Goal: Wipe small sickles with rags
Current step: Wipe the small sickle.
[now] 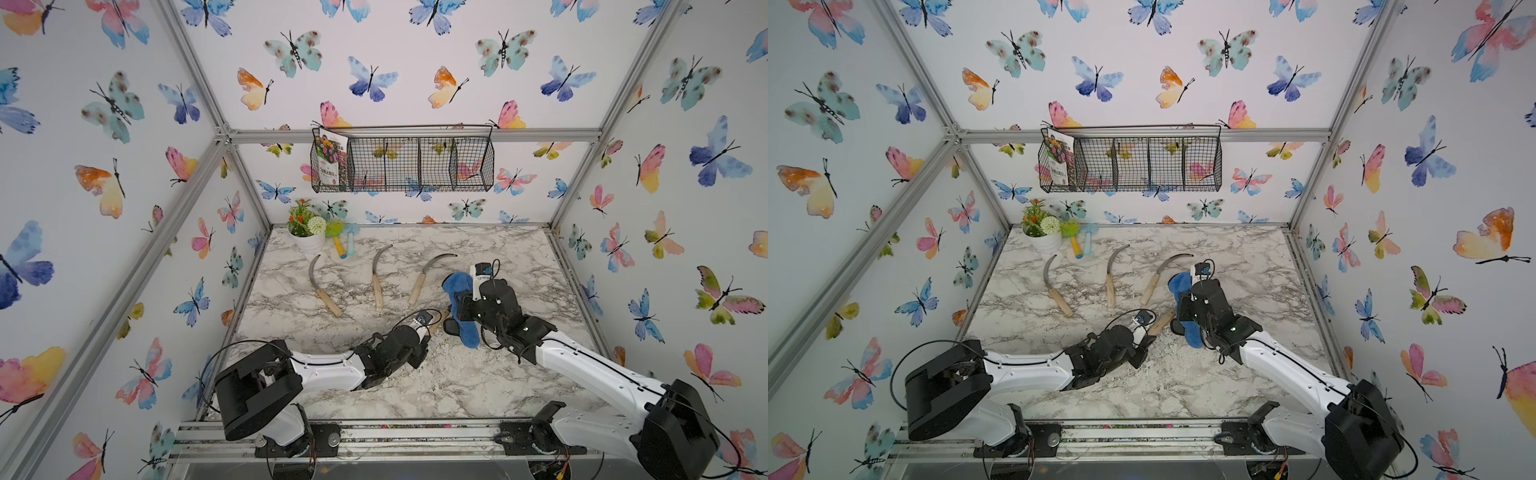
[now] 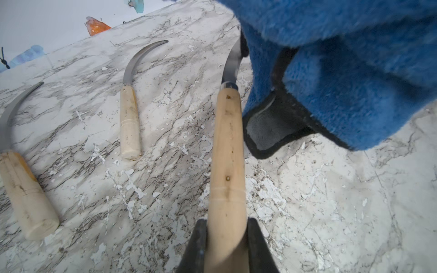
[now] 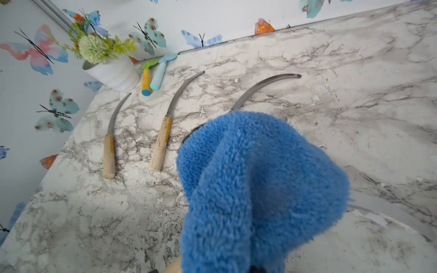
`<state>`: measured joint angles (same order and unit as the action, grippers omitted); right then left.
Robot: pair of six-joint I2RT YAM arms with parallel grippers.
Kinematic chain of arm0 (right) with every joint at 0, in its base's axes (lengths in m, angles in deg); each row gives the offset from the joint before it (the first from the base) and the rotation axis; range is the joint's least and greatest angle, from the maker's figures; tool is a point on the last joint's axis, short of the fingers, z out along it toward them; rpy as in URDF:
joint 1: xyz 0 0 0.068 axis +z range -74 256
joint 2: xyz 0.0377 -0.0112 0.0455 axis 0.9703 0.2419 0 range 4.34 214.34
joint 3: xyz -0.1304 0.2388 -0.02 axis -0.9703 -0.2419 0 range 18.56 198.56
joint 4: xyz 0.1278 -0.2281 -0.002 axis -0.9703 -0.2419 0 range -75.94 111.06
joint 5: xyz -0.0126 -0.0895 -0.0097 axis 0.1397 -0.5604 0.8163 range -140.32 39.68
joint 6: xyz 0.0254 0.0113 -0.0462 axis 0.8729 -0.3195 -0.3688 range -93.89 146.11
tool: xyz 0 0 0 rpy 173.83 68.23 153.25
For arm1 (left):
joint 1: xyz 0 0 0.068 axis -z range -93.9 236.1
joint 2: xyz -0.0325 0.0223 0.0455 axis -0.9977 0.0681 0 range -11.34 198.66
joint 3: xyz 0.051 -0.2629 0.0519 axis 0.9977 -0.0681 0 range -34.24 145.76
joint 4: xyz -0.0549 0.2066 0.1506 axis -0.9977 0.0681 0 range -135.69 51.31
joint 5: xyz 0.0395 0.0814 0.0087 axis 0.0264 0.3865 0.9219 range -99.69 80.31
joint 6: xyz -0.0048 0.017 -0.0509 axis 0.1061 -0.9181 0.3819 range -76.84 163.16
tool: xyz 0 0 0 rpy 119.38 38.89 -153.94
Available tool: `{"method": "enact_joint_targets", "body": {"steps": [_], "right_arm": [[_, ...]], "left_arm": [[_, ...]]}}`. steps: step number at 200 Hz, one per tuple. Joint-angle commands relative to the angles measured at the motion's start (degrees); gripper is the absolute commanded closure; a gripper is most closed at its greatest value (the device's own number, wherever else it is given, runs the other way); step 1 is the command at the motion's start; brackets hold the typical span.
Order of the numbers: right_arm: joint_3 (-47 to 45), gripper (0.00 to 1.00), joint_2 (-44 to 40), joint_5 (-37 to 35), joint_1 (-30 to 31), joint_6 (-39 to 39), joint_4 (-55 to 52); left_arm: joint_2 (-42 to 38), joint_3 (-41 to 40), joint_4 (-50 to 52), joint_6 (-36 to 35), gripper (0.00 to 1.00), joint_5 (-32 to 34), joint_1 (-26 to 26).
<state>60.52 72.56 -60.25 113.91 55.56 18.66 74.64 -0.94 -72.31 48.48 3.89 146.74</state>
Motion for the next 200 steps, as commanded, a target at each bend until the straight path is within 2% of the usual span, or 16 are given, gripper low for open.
{"method": "enact_joint_targets", "body": {"steps": [1,25,50,78,117,153,168,200], "right_arm": [[1.3,0.98,1.9,-2.7,0.2,-1.5,-0.9],[1.5,0.97,5.5,-2.3,0.2,-2.0,-0.7],[1.6,0.97,9.5,-2.2,0.2,-2.0,-0.8],[1.3,0.97,12.0,-3.2,0.3,-1.5,-1.1],[0.2,0.98,11.4,-2.4,0.4,-1.2,0.0],[0.5,0.98,10.7,-0.8,0.8,-1.6,-0.3],[0.6,0.98,10.6,0.0,2.2,-1.6,-0.6],[-0.8,0.98,7.7,3.2,6.0,-0.9,0.6]], "left_arm": [[-0.5,-2.4,-13.2,-6.7,1.0,-4.6,-1.1],[-0.1,-4.0,-18.9,-9.3,1.0,-4.8,-1.7],[1.0,-5.8,-25.2,-11.2,1.0,-9.5,-3.2],[2.7,-6.0,-27.7,-11.8,1.0,-11.5,-4.3],[4.5,-1.6,-21.7,-11.0,1.0,-14.3,-4.4],[2.9,-2.9,-19.0,-10.9,1.0,-17.8,-5.0],[1.5,-2.3,-14.9,-11.5,1.0,-19.5,-5.6],[1.3,-3.2,-14.7,-12.4,1.0,-23.0,-7.6]]}}
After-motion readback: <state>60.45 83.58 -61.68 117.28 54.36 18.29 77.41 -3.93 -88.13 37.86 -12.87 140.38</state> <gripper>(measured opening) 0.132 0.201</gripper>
